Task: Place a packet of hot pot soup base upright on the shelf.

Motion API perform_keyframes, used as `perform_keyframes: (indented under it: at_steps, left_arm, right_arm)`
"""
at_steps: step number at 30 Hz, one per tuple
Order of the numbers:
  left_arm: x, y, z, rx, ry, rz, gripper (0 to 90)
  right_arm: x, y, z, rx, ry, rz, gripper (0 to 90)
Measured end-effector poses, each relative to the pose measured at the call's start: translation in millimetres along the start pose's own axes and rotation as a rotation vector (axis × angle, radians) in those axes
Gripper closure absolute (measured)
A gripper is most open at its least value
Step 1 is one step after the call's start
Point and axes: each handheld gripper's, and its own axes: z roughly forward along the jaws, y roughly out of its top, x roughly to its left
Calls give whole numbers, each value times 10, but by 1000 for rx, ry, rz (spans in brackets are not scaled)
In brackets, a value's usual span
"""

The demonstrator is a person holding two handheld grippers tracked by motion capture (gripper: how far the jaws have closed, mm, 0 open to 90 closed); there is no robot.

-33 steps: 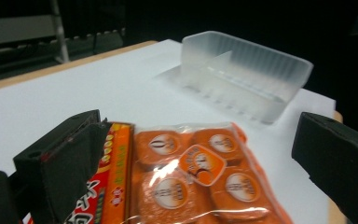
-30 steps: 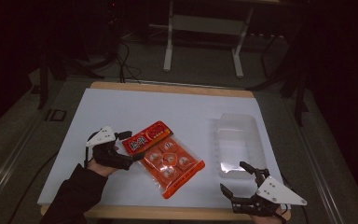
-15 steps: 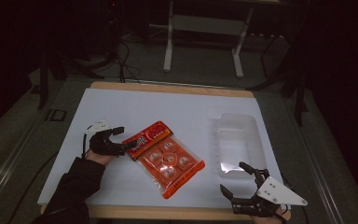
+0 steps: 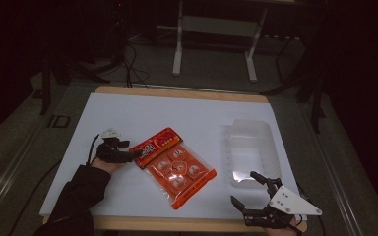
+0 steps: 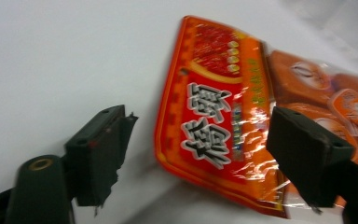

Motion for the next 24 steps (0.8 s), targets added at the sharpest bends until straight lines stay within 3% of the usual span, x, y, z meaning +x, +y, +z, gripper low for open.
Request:
perform_keyframes:
  at_steps: [6, 9, 11, 14, 16, 19, 23, 24]
  left_arm:
    - [16, -27, 92, 78, -13, -19, 366]
    - [6, -20, 112, 89, -12, -28, 397]
    - [5, -17, 115, 87, -11, -37, 419]
    - [-14, -43, 131, 77, -57, -52, 464]
    - [-32, -49, 135, 71, -63, -52, 498]
    - [-103, -35, 148, 35, -78, -42, 587]
    - [-217, -44, 256, 59, -71, 0, 626]
    - [-240, -42, 266, 52, -67, 6, 689]
  right_arm:
    - [-1, -1, -1, -1, 6, 2, 109]
    - [-3, -4, 5, 0, 8, 2, 109]
    - [-2, -4, 6, 1, 7, 1, 109]
    - [2, -1, 3, 1, 8, 0, 109]
    - [2, 0, 2, 0, 9, 3, 109]
    - [-1, -3, 7, -1, 10, 4, 110]
    - [-2, 0, 1, -3, 10, 6, 110]
    - [-4, -2, -1, -4, 9, 7, 110]
